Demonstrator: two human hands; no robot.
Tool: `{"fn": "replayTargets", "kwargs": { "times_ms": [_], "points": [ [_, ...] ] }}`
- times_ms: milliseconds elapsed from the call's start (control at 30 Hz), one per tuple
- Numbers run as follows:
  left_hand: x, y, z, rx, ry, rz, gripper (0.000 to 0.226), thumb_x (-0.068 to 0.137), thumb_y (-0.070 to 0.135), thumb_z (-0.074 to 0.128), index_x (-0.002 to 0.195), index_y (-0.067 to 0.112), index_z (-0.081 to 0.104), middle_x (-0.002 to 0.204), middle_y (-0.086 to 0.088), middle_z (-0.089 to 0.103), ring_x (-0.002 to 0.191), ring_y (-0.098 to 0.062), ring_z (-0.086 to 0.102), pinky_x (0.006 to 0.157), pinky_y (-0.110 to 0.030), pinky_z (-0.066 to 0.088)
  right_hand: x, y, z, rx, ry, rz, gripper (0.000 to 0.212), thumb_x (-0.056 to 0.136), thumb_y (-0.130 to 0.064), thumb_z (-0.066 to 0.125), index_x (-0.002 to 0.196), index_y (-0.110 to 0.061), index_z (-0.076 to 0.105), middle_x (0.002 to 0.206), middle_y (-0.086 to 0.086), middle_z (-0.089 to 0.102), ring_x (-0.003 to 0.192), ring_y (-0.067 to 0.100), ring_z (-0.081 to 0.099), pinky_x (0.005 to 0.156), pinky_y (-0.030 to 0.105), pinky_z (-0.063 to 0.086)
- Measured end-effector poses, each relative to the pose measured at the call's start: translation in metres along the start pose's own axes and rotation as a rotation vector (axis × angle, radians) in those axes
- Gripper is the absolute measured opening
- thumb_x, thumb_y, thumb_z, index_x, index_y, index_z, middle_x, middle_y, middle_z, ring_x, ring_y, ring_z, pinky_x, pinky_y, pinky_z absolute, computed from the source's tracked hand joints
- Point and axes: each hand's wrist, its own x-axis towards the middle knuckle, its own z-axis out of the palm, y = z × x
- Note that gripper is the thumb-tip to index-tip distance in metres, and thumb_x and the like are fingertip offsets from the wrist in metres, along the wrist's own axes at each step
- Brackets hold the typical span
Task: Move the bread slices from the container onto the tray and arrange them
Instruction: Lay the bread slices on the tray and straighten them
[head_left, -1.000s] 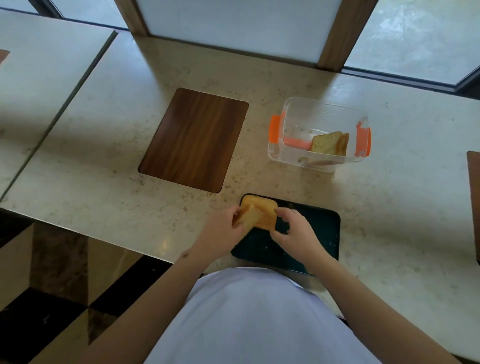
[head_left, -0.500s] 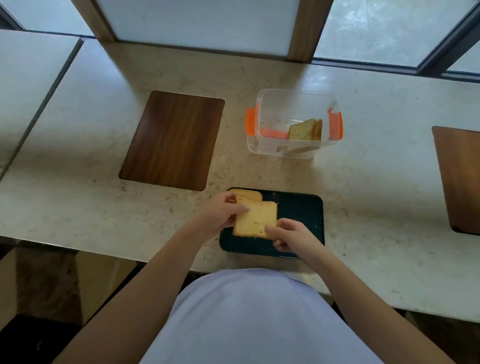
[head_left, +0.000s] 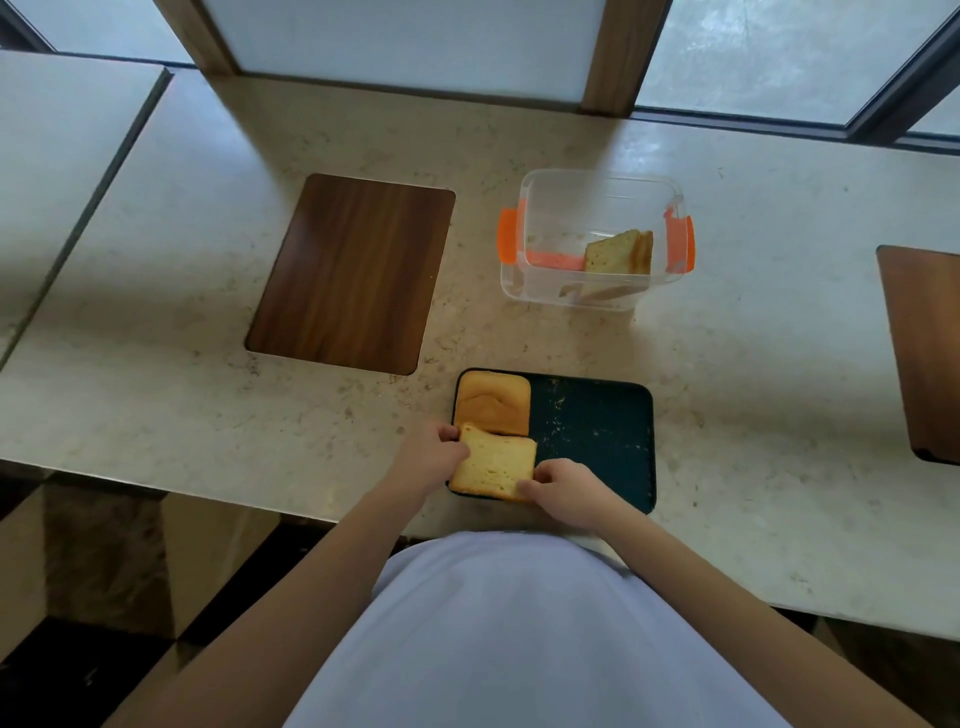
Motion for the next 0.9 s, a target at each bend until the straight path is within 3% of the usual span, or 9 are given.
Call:
{"fn": "replayTargets", "kwargs": {
  "times_ms": [67, 167, 267, 367, 433, 533, 700, 767, 900],
  "points": [
    [-0.001, -0.002, 0.000, 0.034, 0.003, -0.001, 0.015, 0.084, 0.010, 0.061, 0.076, 0.022, 0.057, 0.090, -0.006, 0.060, 0.086, -0.023, 0.058, 0.084, -0.045, 0.052, 0.001, -0.004, 0.000, -0.043, -0.010, -0.011, 0.033, 0.093, -0.044, 0.057, 0.097, -0.013, 0.068, 0.091, 0.007, 0.069, 0.085, 0.022, 0.065, 0.074, 0.037, 0.053],
    [-0.003, -0.003, 0.002, 0.085, -0.011, 0.010, 0.009, 0.082, 0.012, 0.059, 0.077, 0.019, 0.055, 0.087, -0.009, 0.053, 0.081, -0.021, 0.053, 0.073, -0.039, 0.043, 0.004, -0.008, 0.001, -0.090, -0.017, -0.013, 0.034, 0.093, -0.043, 0.057, 0.095, -0.010, 0.068, 0.091, 0.010, 0.069, 0.085, 0.025, 0.066, 0.074, 0.039, 0.054],
    [-0.004, -0.003, 0.001, 0.124, -0.007, 0.029, 0.022, 0.085, 0.007, 0.051, 0.072, 0.024, 0.048, 0.086, -0.007, 0.050, 0.081, -0.020, 0.049, 0.072, -0.036, 0.038, 0.004, -0.007, 0.002, -0.126, 0.050, -0.025, 0.027, 0.092, -0.040, 0.057, 0.094, -0.014, 0.067, 0.086, 0.006, 0.070, 0.079, 0.022, 0.067, 0.075, 0.041, 0.057],
    [-0.002, -0.003, -0.002, 0.185, 0.004, 0.057, 0.020, 0.084, 0.001, 0.043, 0.087, 0.012, 0.059, 0.084, -0.008, 0.055, 0.082, -0.024, 0.051, 0.072, -0.035, 0.040, 0.005, -0.001, -0.003, -0.079, 0.185, -0.042, 0.018, 0.091, -0.034, 0.058, 0.100, -0.021, 0.067, 0.088, -0.002, 0.069, 0.078, 0.014, 0.065, 0.075, 0.039, 0.059],
    [0.001, -0.005, -0.003, 0.220, -0.007, 0.061, 0.035, 0.086, 0.000, 0.044, 0.116, 0.004, 0.063, 0.103, -0.015, 0.063, 0.098, -0.030, 0.059, 0.085, -0.039, 0.048, 0.005, 0.003, -0.006, -0.012, 0.176, -0.047, 0.020, 0.092, -0.030, 0.058, 0.108, -0.020, 0.067, 0.094, -0.004, 0.068, 0.082, 0.011, 0.064, 0.077, 0.033, 0.058],
    [0.003, -0.009, -0.001, 0.288, -0.036, 0.065, 0.047, 0.088, 0.002, 0.044, 0.133, 0.007, 0.057, 0.120, -0.017, 0.062, 0.108, -0.032, 0.059, 0.095, -0.044, 0.050, 0.004, 0.004, -0.006, 0.090, 0.112, -0.057, 0.023, 0.094, -0.029, 0.059, 0.114, -0.020, 0.067, 0.099, -0.005, 0.069, 0.089, 0.010, 0.064, 0.081, 0.030, 0.056],
    [0.003, -0.014, 0.000, 0.244, -0.026, 0.104, 0.053, 0.086, 0.002, 0.048, 0.137, 0.013, 0.053, 0.101, 0.001, 0.059, 0.087, -0.011, 0.056, 0.073, -0.026, 0.048, 0.006, 0.002, -0.001, 0.132, 0.079, -0.083, 0.034, 0.091, -0.027, 0.065, 0.123, -0.017, 0.064, 0.114, -0.001, 0.069, 0.098, 0.012, 0.062, 0.081, 0.024, 0.048],
    [0.002, -0.015, -0.001, 0.282, -0.003, 0.171, 0.053, 0.086, 0.000, 0.052, 0.136, 0.013, 0.054, 0.102, 0.003, 0.057, 0.085, -0.005, 0.054, 0.067, -0.020, 0.044, 0.006, 0.006, 0.002, 0.115, 0.098, -0.106, 0.043, 0.087, -0.025, 0.069, 0.129, -0.018, 0.060, 0.116, -0.001, 0.068, 0.100, 0.012, 0.061, 0.082, 0.023, 0.047],
    [0.000, -0.027, -0.002, 0.526, 0.077, 0.356, 0.043, 0.088, 0.006, 0.061, 0.130, 0.015, 0.056, 0.117, -0.004, 0.058, 0.099, -0.014, 0.052, 0.083, -0.024, 0.042, 0.006, 0.015, 0.003, 0.032, 0.174, -0.126, 0.039, 0.086, -0.025, 0.070, 0.124, -0.022, 0.060, 0.109, -0.004, 0.066, 0.094, 0.010, 0.061, 0.084, 0.028, 0.053]
  ]
}}
